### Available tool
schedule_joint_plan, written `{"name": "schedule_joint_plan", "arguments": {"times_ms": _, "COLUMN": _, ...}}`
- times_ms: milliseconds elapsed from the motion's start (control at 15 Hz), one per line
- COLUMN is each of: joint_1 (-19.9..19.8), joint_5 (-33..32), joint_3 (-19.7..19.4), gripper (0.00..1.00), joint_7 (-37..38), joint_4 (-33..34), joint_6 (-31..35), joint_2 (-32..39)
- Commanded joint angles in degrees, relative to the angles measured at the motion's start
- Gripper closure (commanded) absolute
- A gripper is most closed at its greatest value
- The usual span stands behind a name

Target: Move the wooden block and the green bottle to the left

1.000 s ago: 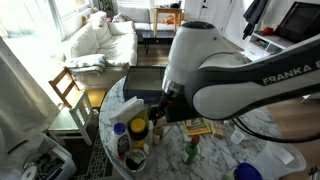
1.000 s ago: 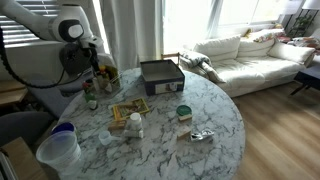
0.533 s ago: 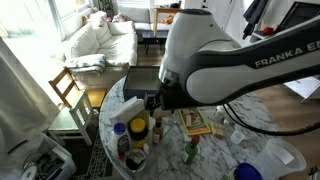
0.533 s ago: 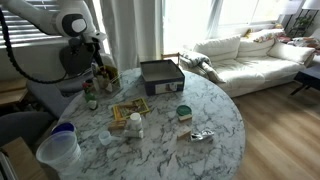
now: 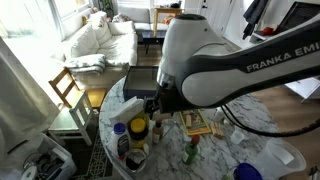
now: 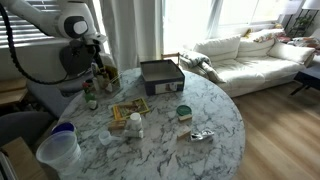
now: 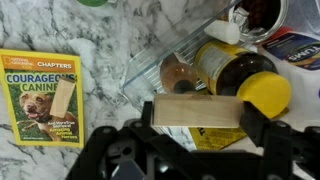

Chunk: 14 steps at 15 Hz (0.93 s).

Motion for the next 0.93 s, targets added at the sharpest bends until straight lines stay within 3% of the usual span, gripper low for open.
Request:
{"name": "schedule_joint_plan", "arguments": {"times_ms": 0, "joint_1": 1.3, "joint_5": -1.3, "joint_3": -1.4, "gripper": 0.4, "joint_7": -0.3, "joint_4": 2.1, "joint_6": -2.3, "joint_2": 1.4}}
{"name": "schedule_joint_plan", "arguments": {"times_ms": 867, "joint_1": 2.3, "joint_5": -3.4, "joint_3": -2.3, "gripper": 0.4, "joint_7": -0.6, "joint_4": 4.4, "joint_6": -3.5, "joint_2": 2.8}}
